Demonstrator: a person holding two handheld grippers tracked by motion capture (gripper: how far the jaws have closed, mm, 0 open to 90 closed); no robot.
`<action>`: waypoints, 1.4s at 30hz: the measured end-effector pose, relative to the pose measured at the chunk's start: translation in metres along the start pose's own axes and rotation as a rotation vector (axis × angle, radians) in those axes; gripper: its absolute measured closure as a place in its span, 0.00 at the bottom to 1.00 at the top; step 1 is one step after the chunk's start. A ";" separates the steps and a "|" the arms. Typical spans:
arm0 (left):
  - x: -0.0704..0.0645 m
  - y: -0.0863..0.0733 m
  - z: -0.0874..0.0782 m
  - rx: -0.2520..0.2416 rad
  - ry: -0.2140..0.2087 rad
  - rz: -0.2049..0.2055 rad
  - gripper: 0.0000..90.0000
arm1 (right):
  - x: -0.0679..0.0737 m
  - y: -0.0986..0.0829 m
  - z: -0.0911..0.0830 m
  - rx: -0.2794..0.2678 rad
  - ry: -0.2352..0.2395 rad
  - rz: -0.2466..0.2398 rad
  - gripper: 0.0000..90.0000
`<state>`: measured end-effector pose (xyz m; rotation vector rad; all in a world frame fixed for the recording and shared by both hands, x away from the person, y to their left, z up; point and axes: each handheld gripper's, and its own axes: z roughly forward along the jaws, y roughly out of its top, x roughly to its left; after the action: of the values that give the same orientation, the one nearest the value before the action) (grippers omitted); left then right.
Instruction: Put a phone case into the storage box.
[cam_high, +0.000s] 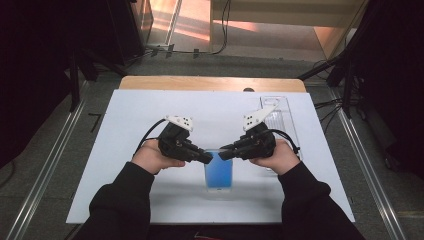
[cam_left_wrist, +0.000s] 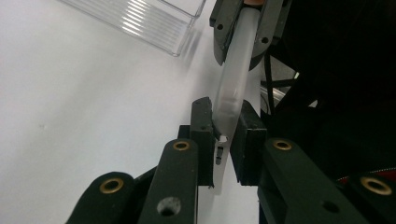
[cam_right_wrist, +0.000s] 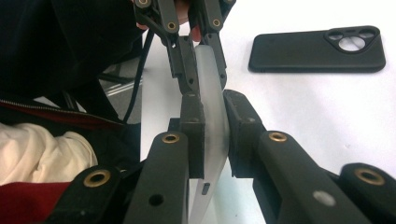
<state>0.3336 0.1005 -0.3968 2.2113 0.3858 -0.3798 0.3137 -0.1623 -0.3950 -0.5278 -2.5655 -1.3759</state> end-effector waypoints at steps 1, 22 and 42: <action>0.000 0.000 0.000 0.004 -0.001 -0.004 0.90 | 0.000 0.000 0.000 -0.005 -0.006 0.009 0.81; -0.007 0.002 -0.022 -0.045 0.231 -0.174 0.90 | 0.001 -0.004 -0.002 -0.163 -0.210 0.156 0.12; -0.008 0.005 -0.031 -0.126 0.384 -0.300 0.90 | 0.020 -0.007 0.027 -0.202 -0.460 0.237 0.00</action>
<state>0.3331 0.1203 -0.3719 2.1010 0.9294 -0.0795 0.2925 -0.1386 -0.4084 -1.2725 -2.5831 -1.5817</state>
